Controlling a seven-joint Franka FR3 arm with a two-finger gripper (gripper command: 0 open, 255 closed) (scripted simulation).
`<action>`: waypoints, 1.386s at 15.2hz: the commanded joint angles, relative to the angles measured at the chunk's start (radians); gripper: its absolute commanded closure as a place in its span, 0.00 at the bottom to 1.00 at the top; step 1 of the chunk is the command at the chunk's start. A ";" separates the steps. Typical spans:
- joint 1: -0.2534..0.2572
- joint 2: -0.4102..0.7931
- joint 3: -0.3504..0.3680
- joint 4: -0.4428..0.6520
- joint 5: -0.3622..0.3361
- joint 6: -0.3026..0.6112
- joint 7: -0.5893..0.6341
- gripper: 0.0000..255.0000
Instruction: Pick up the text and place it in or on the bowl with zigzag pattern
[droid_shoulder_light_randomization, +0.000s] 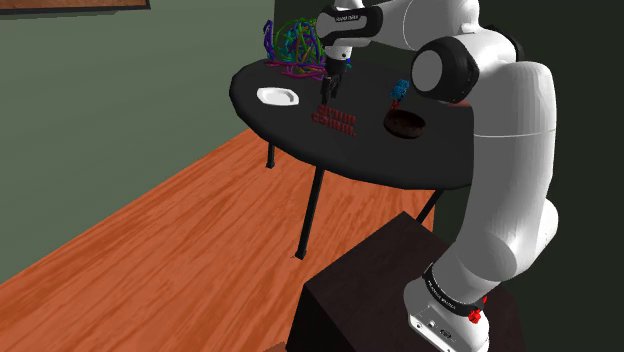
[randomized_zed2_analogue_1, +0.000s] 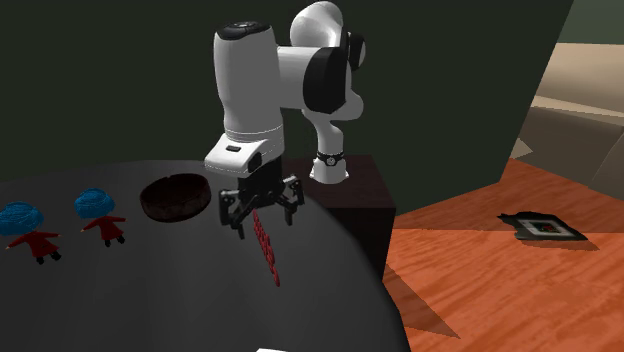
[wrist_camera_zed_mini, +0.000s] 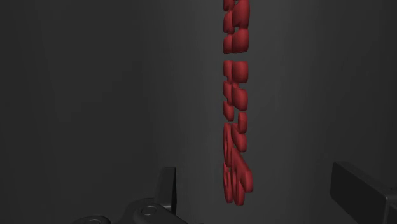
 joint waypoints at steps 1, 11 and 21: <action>0.001 0.000 0.000 -0.019 0.000 0.019 -0.001 0.00; 0.001 0.000 0.000 -0.018 0.000 0.019 -0.001 1.00; 0.000 -0.003 0.000 0.004 -0.001 -0.006 0.000 1.00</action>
